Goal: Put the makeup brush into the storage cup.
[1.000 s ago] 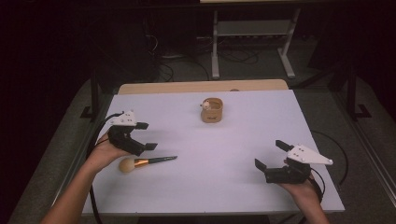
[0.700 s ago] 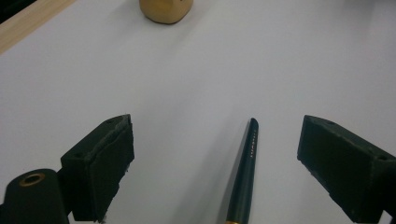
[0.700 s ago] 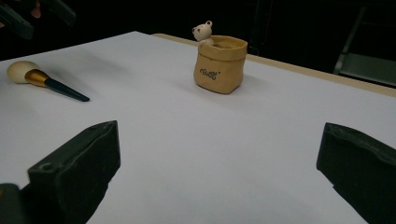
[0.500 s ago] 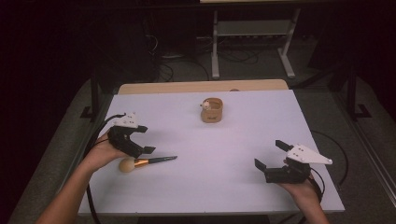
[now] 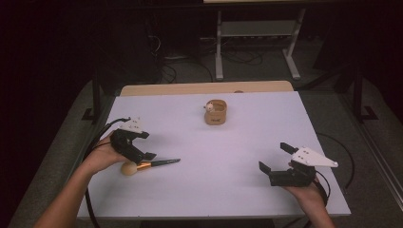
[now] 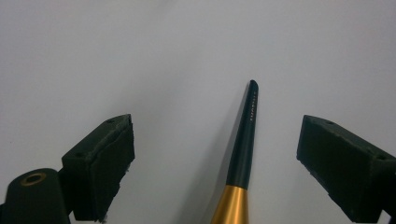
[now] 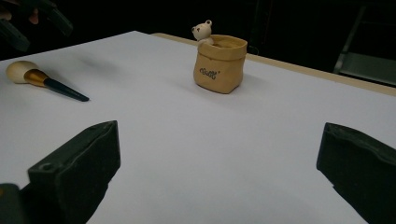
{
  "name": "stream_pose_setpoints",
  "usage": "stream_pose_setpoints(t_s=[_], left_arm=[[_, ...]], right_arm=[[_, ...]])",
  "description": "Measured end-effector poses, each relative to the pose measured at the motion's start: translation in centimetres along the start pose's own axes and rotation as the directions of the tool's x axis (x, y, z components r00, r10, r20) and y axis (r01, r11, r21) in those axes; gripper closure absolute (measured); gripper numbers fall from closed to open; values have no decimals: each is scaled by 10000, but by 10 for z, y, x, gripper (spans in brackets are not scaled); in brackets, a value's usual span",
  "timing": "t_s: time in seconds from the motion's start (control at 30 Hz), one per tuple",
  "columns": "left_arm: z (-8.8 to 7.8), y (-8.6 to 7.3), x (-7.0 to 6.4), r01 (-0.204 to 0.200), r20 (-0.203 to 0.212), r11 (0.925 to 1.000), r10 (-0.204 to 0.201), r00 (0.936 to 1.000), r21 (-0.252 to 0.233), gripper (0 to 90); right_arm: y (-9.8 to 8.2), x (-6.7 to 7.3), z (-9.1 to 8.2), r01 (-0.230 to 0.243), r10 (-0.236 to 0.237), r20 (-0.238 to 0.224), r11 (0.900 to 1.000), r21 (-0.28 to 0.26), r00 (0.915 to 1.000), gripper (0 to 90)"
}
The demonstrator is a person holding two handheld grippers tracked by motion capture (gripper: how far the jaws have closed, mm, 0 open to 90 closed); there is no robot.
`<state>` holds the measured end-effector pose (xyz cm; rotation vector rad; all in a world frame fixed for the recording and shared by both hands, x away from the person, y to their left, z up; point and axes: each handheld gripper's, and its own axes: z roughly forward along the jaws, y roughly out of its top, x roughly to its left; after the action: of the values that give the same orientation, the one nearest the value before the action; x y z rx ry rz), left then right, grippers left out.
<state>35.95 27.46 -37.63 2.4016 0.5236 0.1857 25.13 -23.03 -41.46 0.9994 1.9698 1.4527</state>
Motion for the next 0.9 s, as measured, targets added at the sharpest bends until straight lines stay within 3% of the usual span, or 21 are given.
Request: stream_pose_setpoints(t_s=[0.5,0.9], left_arm=[[7,-4,-1,-161,246,9971,143,9996,749,137],[12,-5,-2,-308,390,9891,254,9989,1438,148]], right_arm=[[0,0,0,-43,43,-6,10000,25,10000,0],[0,0,0,38,-38,12,10000,-20,10000,0]])
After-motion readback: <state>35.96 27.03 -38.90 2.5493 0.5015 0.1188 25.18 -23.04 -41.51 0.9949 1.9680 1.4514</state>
